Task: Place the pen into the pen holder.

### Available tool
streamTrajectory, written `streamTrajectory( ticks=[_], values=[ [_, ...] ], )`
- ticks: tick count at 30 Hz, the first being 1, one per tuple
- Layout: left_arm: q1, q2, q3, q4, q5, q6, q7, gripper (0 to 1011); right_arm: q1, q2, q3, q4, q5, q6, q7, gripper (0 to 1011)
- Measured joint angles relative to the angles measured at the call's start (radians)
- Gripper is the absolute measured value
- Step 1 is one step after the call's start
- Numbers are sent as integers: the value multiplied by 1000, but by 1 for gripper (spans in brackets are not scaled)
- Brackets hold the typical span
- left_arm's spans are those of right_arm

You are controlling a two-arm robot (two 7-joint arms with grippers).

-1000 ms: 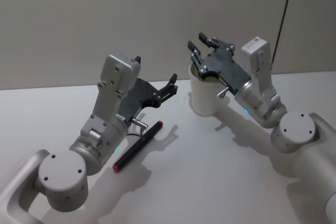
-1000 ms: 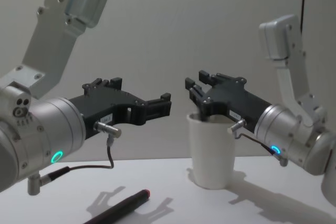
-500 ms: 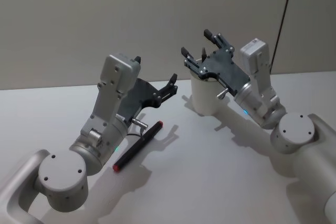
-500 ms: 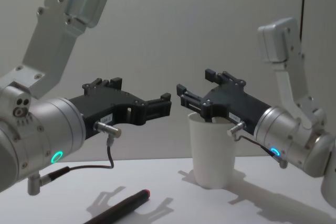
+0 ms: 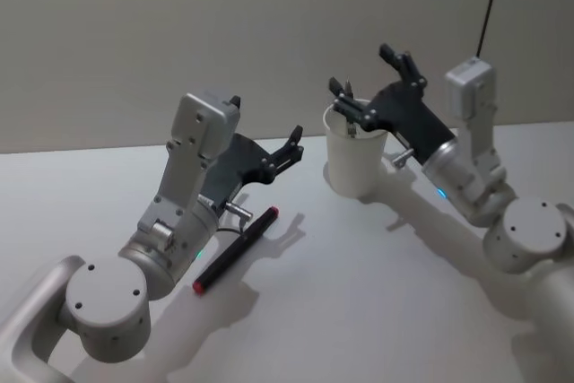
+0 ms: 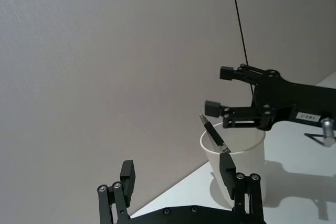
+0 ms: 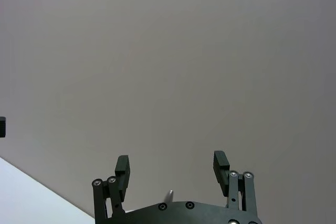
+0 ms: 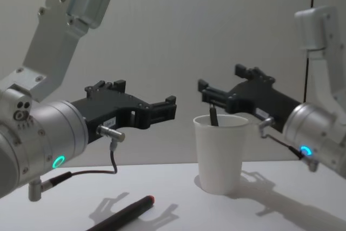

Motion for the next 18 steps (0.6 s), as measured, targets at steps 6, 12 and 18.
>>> streamTrajectory(
  ticks=[6,12,18],
  values=[
    [0,0,0,0,0,0,0,1001,-85,32,15,-143,22,84,-32,1001],
    [0,0,0,0,0,0,0,1001,-170,62,28,-270,39,153,-72,1001],
    [0,0,0,0,0,0,0,1001,-242,85,36,-369,53,206,-115,1001]
  ],
)
